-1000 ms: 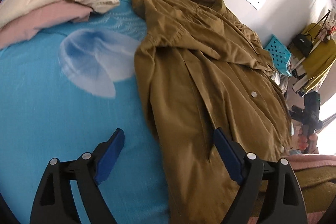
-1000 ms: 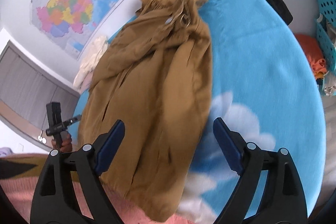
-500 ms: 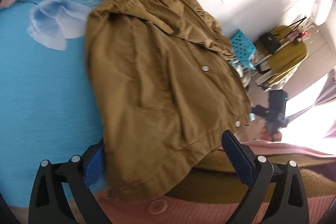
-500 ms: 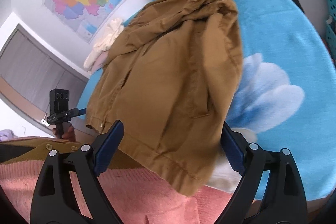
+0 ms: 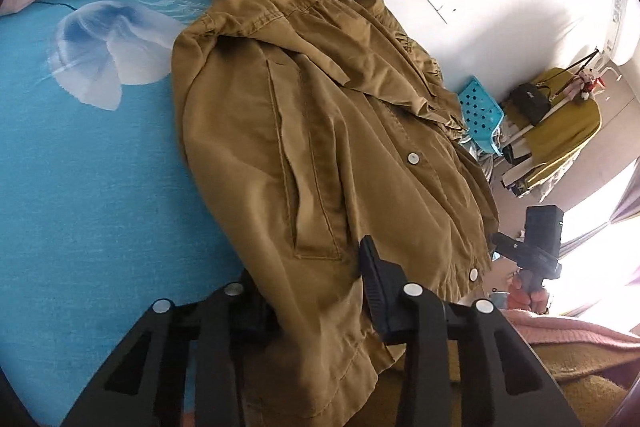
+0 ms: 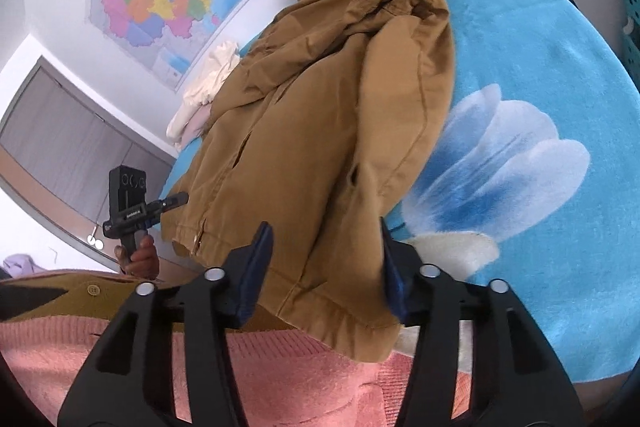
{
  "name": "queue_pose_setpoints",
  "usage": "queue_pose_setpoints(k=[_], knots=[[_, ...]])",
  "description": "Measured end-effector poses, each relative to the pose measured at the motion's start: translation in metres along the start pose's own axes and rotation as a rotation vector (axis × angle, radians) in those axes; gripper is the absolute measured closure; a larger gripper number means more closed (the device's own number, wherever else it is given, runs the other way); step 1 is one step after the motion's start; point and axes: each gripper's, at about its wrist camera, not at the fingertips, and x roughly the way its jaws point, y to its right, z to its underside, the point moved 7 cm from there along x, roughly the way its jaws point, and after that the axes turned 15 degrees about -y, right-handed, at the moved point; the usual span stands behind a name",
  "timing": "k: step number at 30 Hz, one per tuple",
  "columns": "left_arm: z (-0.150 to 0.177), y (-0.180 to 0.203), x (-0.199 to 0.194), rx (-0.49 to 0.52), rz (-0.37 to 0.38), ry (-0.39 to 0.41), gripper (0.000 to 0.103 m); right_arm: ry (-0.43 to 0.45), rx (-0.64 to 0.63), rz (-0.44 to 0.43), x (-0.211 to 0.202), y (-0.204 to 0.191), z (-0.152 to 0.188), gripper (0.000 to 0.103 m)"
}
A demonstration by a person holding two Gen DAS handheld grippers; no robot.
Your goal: Fold large clothes
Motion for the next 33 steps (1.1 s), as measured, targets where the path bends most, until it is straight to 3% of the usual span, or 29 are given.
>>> queue_pose_setpoints(k=[2,3,4,8,10,17,19,21,23,25,27,28,31,33], knots=[[-0.001,0.002,0.001,-0.011,0.008,-0.007,0.081,0.0,-0.011,0.013,0.001,-0.002,-0.001,0.059],[-0.002,0.002,0.002,-0.02,0.019,-0.006,0.088,-0.002,0.0,0.01,0.002,0.0,0.0,0.088],[-0.004,0.003,0.001,-0.025,0.026,0.003,0.09,-0.006,0.025,0.004,0.002,0.005,0.0,0.095],[-0.009,0.007,-0.023,-0.03,0.06,0.065,0.094,0.065,0.054,-0.096,-0.014,0.005,-0.001,0.095],[-0.012,0.008,-0.043,-0.032,0.073,0.101,0.094,0.146,0.025,-0.198,-0.034,-0.01,-0.003,0.095],[-0.012,0.01,-0.099,-0.021,0.107,0.221,0.094,0.253,-0.186,-0.339,-0.075,-0.08,0.0,0.094],[-0.009,0.002,-0.096,-0.042,0.064,0.208,0.093,0.226,-0.22,-0.298,-0.069,-0.081,0.005,0.09],[-0.007,-0.007,-0.085,-0.075,0.074,0.175,0.093,0.158,-0.179,-0.321,-0.053,-0.07,0.006,0.086],[-0.004,-0.016,-0.07,-0.09,0.054,0.132,0.093,0.1,-0.132,-0.269,-0.033,-0.054,0.009,0.073],[0.0,-0.024,-0.062,-0.094,0.029,0.109,0.093,0.06,-0.074,-0.217,-0.019,-0.037,0.015,0.047],[0.001,-0.032,-0.061,-0.108,0.037,0.108,0.092,0.053,-0.025,-0.171,-0.017,-0.021,0.02,0.029],[0.002,-0.034,-0.061,-0.115,0.042,0.103,0.091,0.046,0.011,-0.124,-0.017,-0.008,0.025,0.029],[0.004,-0.039,-0.052,-0.108,0.009,0.066,0.081,0.053,0.067,-0.189,-0.021,0.009,0.039,0.018],[0.007,-0.041,-0.038,-0.1,0.008,0.014,0.057,0.034,0.074,-0.176,-0.015,0.01,0.05,0.015]])
